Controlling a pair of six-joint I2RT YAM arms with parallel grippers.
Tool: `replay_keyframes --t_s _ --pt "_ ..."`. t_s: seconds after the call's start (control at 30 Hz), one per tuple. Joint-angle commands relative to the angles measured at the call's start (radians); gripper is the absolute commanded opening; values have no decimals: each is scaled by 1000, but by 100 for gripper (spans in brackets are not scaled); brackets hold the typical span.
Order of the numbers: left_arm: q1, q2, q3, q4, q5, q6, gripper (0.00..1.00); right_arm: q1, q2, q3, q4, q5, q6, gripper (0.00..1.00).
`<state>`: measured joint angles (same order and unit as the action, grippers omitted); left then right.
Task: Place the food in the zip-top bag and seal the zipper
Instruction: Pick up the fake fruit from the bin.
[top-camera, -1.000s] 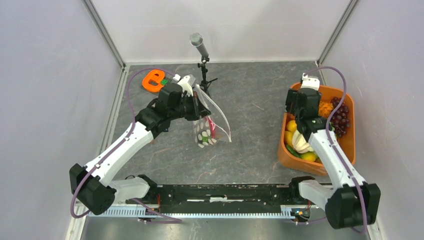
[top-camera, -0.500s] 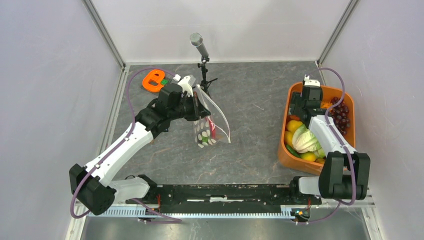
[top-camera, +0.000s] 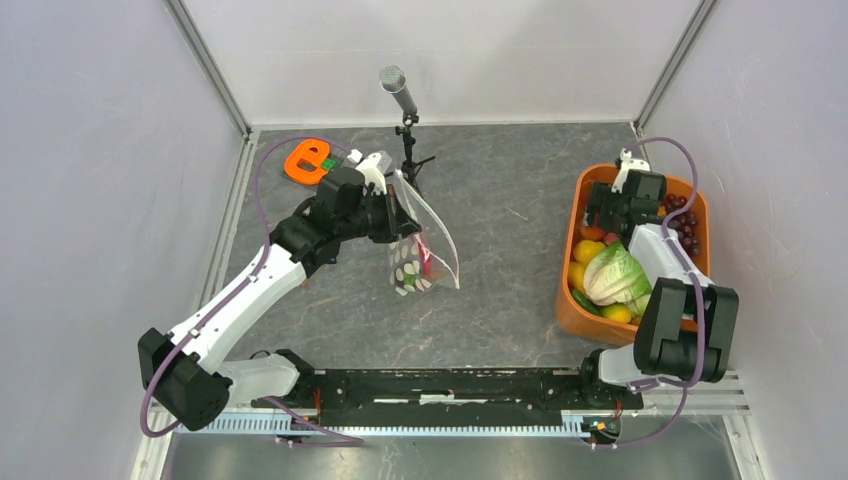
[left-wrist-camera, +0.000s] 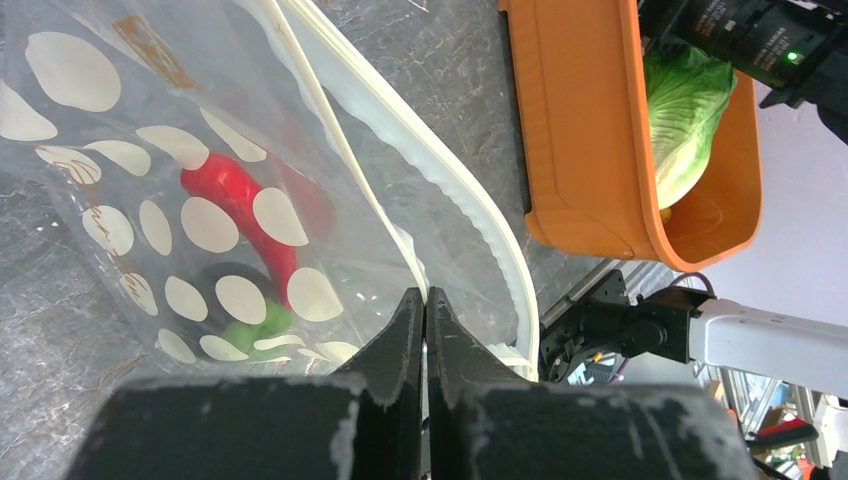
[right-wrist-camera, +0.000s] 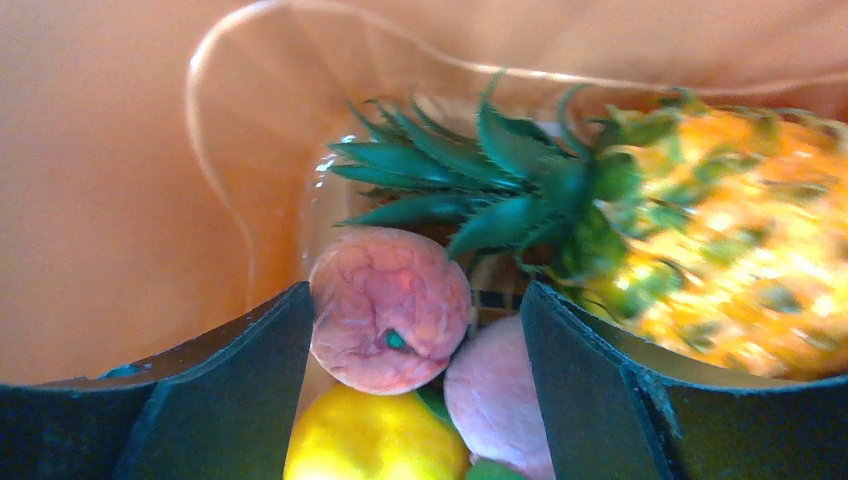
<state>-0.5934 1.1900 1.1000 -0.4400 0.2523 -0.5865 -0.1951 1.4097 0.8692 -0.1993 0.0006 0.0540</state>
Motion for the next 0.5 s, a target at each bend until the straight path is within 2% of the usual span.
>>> replay_keyframes --t_s 0.0,0.13,0.33,0.4,0.47 --pt "-3 -18 32 17 45 24 2 1 65 28 8 -78 -39 80" --pt "-2 -18 28 20 54 21 2 2 91 19 3 -132 -36 82" --pt "-3 -19 22 20 53 27 2 0 107 25 5 -144 -28 68" --pt "-2 -21 19 21 51 25 2 0 84 18 12 -143 -21 59" --pt "-2 -23 17 21 50 25 2 0 37 1 38 -143 -9 57"
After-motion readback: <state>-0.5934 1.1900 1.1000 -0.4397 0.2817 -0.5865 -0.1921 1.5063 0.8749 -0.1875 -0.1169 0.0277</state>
